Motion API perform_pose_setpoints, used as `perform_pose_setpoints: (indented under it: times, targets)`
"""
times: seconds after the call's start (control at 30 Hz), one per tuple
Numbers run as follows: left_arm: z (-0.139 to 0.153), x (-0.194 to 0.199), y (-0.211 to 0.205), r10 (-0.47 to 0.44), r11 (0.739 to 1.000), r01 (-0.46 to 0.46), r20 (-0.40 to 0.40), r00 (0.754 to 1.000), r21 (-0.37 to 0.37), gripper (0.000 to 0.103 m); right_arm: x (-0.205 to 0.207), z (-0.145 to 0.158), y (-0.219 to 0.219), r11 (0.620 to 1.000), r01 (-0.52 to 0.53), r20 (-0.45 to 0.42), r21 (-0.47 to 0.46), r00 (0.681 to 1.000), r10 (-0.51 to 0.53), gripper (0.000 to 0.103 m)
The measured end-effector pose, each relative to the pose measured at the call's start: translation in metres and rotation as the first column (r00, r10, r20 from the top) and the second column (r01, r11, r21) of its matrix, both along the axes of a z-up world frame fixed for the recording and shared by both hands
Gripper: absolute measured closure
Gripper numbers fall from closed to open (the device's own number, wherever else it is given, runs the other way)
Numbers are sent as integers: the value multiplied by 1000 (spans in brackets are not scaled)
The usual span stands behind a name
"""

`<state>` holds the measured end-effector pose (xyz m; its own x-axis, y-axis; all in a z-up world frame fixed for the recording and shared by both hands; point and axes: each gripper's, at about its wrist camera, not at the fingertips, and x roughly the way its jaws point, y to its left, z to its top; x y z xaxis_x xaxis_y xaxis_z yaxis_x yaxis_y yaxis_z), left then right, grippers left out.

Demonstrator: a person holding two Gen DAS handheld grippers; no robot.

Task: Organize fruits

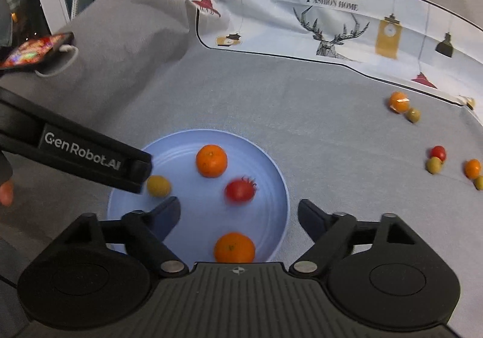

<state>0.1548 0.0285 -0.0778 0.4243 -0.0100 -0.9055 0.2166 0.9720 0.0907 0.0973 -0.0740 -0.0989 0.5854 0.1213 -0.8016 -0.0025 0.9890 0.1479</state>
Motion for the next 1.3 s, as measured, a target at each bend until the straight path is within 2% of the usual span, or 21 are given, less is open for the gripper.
perform_pose_setpoints:
  times: [0.17,0.23,0.43,0.63,0.7,0.8,1.07,1.3]
  targets:
    - [19,-43,15,30,999,-32,-41,999,-29,0,-41,24,-3,998,64,-18,20,998,-64,8]
    - [27,-64,22,34,999,-35,-33,999,-39,0,-64,35,1,996,85,1,7,996,-85,5]
    - [61,-111,28,19,999,-17,46,999,-45,0,-108,75,12,990,125,146,-62,983,-115,1]
    - [90,-138,28,8,997,1,109,994,-78,0,-143,104,15,985,144,235,-96,965,-118,1]
    - [101,-148,30,26,996,-13,146,989,-88,0,-156,114,15,983,147,272,-110,956,-112,1]
    - [110,-159,34,44,995,-29,158,986,-96,0,-172,129,17,979,159,319,-129,941,-111,1]
    - [152,-189,37,51,995,-26,261,964,-99,0,-199,165,21,970,204,405,-129,904,-136,1]
    - [157,-211,41,45,993,-13,279,959,-117,0,-224,177,31,962,222,454,-159,882,-128,1]
